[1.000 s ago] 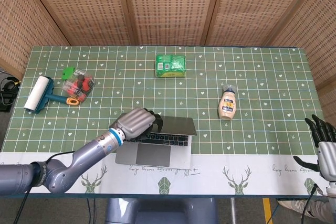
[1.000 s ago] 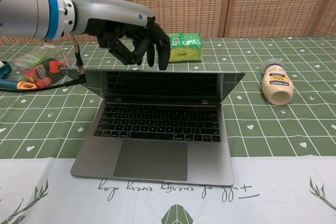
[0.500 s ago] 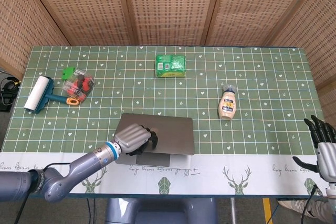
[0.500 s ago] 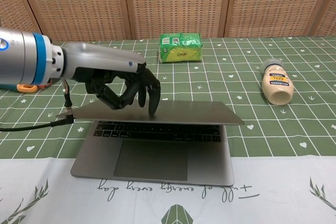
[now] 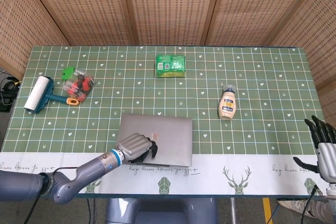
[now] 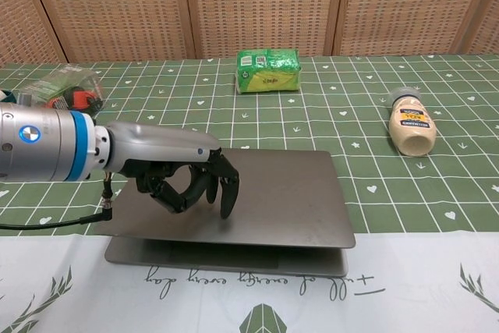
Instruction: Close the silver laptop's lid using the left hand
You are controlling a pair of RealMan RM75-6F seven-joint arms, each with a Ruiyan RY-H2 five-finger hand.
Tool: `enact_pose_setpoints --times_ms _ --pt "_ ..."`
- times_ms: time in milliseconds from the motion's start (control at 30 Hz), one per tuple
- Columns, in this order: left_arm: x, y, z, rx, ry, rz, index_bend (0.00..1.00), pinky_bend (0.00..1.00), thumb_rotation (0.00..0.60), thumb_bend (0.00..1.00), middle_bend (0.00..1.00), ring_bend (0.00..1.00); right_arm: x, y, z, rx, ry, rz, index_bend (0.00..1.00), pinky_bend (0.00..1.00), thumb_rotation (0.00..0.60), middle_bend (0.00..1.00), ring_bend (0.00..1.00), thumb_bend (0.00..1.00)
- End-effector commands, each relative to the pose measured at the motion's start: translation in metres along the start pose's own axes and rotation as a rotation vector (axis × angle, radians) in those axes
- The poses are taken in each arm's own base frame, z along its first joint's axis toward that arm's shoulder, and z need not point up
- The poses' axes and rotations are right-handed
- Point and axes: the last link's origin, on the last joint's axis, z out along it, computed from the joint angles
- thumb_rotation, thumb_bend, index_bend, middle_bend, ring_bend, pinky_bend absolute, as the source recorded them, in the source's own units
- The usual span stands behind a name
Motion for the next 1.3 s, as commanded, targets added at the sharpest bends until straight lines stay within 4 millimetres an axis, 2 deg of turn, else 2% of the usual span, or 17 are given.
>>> enact_pose_setpoints --times_ms 33,333,567,633,700,733,800,900,1000,1100,1300 --pt "-0.006 -0.001 0.003 0.004 -0.015 0.005 0.43 0.33 0.6 1.0 0.32 0.31 0.0 0.0 0.0 0.001 0.001 0.0 0.0 0.0 0.6 0.0 0.0 0.02" --pt "-0.02 -0.002 0.012 0.017 -0.049 0.021 0.43 0.33 0.6 1.0 0.32 0.31 0.002 -0.001 -0.001 0.004 0.004 0.001 0.0 0.0 0.6 0.0 0.0 0.02" --pt "-0.02 -0.004 0.011 0.031 -0.037 0.022 0.42 0.33 0.6 1.0 0.32 0.31 0.002 -0.001 -0.001 0.006 0.006 0.001 0.0 0.0 0.6 0.0 0.0 0.02" --pt "-0.017 -0.004 0.008 0.032 -0.017 0.007 0.4 0.32 0.6 0.96 0.3 0.3 0.002 -0.001 -0.002 0.006 0.006 0.001 0.0 0.0 0.6 0.0 0.0 0.02" --pt "-0.011 -0.004 0.002 0.033 0.015 -0.005 0.33 0.27 0.6 0.82 0.23 0.25 0.002 -0.001 -0.002 0.007 0.004 0.0 0.0 0.0 0.6 0.0 0.0 0.01" --pt "-0.007 -0.004 -0.002 0.034 0.041 -0.011 0.31 0.24 0.6 0.77 0.2 0.23 0.002 -0.002 -0.002 0.008 0.003 0.0 0.0 0.0 0.6 0.0 0.0 0.02" --pt "-0.002 -0.006 -0.012 0.041 0.084 -0.01 0.22 0.1 0.6 0.64 0.08 0.12 0.001 -0.002 -0.002 0.011 0.003 -0.001 0.0 0.0 0.6 0.0 0.0 0.01" --pt "0.005 -0.014 -0.03 0.076 0.183 0.015 0.11 0.0 0.6 0.48 0.0 0.01 0.001 -0.003 -0.002 0.015 0.002 -0.001 0.0 0.0 0.6 0.0 0.0 0.02" --pt "0.004 -0.025 -0.058 0.142 0.331 0.061 0.02 0.0 0.6 0.38 0.0 0.0 0.0 -0.004 -0.002 0.019 -0.003 0.0 0.0 0.0 0.6 0.0 0.0 0.02" --pt "-0.007 -0.04 -0.088 0.235 0.475 0.124 0.0 0.0 0.6 0.31 0.0 0.0 -0.002 -0.005 -0.001 0.024 -0.008 -0.002 0.0 0.0 0.6 0.0 0.0 0.02" --pt "-0.04 -0.062 -0.137 0.389 0.609 0.167 0.0 0.0 0.6 0.27 0.0 0.0 -0.006 -0.007 -0.001 0.036 -0.021 -0.004 0.0 0.0 0.6 0.0 0.0 0.02"
